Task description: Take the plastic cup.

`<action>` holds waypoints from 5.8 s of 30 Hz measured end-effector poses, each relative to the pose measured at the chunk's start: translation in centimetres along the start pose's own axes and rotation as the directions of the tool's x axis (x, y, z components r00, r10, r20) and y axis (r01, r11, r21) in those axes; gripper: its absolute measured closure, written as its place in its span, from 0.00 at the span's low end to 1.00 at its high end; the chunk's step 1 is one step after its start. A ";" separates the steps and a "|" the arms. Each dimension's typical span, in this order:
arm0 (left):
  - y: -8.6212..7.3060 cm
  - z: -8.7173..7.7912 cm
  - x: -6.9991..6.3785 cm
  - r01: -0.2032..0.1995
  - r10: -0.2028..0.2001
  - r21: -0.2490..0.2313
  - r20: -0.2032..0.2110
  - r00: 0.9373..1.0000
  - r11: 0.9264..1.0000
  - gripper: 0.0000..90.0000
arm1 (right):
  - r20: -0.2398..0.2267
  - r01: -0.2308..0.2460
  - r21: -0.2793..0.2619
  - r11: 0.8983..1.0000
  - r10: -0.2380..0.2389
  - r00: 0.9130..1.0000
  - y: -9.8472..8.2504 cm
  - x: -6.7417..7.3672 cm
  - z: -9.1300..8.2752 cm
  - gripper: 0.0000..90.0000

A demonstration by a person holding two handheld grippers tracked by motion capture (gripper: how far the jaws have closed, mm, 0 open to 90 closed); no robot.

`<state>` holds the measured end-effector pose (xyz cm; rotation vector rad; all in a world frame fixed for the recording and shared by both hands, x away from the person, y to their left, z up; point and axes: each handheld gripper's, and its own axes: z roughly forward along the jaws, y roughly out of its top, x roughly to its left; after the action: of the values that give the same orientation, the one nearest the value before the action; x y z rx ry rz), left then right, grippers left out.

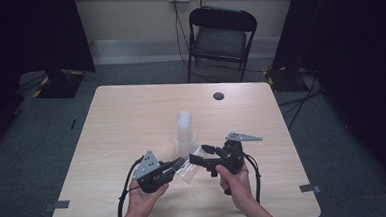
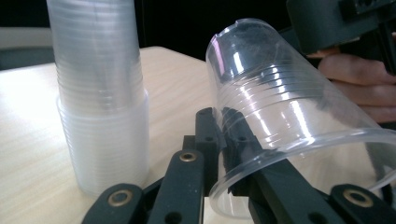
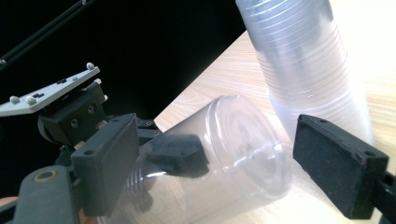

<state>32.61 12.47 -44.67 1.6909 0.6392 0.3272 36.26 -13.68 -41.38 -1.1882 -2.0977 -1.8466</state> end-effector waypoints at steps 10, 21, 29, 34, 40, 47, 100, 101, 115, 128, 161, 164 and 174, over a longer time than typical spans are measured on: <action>0.6 -0.3 0.1 0.049 -0.051 0.103 0.016 0.999 0.993 0.98 | 0.021 0.031 -0.011 0.999 -0.030 0.999 0.3 -0.2 -0.5 0.18; 0.7 -0.4 0.8 0.137 -0.140 0.199 0.004 0.990 0.970 0.98 | 0.055 0.090 -0.001 0.996 -0.090 0.994 0.6 -0.1 -1.1 0.22; 0.9 -0.7 1.4 0.180 -0.192 0.268 0.019 0.981 0.947 0.99 | 0.052 0.135 0.042 0.990 -0.138 0.989 0.5 0.0 -1.2 0.22; 1.0 -0.5 1.3 0.162 -0.182 0.324 0.029 0.983 0.932 1.00 | 0.021 0.190 0.062 0.980 -0.192 0.981 0.4 0.2 -1.1 0.19; 1.1 0.0 0.7 0.130 -0.168 0.387 0.065 0.984 0.913 1.00 | 0.026 0.280 0.119 0.953 -0.285 0.958 -0.4 0.6 -1.0 0.20; 0.9 0.7 0.1 0.094 -0.156 0.450 0.101 0.983 0.888 1.00 | -0.002 0.346 0.144 0.927 -0.350 0.937 -1.6 1.0 -1.3 0.23; 2.2 3.8 2.3 0.180 -0.358 0.688 0.124 0.925 0.703 0.99 | -0.059 0.706 0.385 0.595 -0.747 0.662 -5.7 3.7 1.7 0.16; 2.2 3.9 2.3 0.187 -0.363 0.688 0.119 0.924 0.701 0.99 | -0.059 0.713 0.386 0.585 -0.756 0.652 -5.8 3.8 1.8 0.16; 3.0 5.2 1.8 0.158 -0.341 0.722 0.114 0.933 0.673 0.98 | -0.045 0.748 0.394 0.534 -0.802 0.596 -6.2 4.1 3.1 0.20; 2.9 5.7 1.5 0.197 -0.323 0.719 0.041 0.945 0.667 0.99 | -0.028 0.766 0.364 0.529 -0.816 0.577 -6.1 4.4 3.1 0.26; 3.0 5.2 1.6 0.192 -0.282 0.662 0.030 0.959 0.724 0.83 | 0.007 0.728 0.315 0.609 -0.768 0.640 -5.2 4.0 2.4 0.34; 2.8 5.3 1.7 0.186 -0.277 0.661 0.035 0.960 0.727 0.80 | 0.013 0.723 0.315 0.616 -0.764 0.645 -5.1 3.8 2.3 0.34; 2.9 4.9 1.5 0.194 -0.266 0.593 0.035 0.963 0.781 0.70 | 0.036 0.701 0.314 0.640 -0.746 0.665 -4.8 3.3 2.1 0.34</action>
<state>37.17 9.10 -43.15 2.1701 0.9136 -0.1753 31.91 -10.06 -43.98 -0.4260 -3.1322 -1.5969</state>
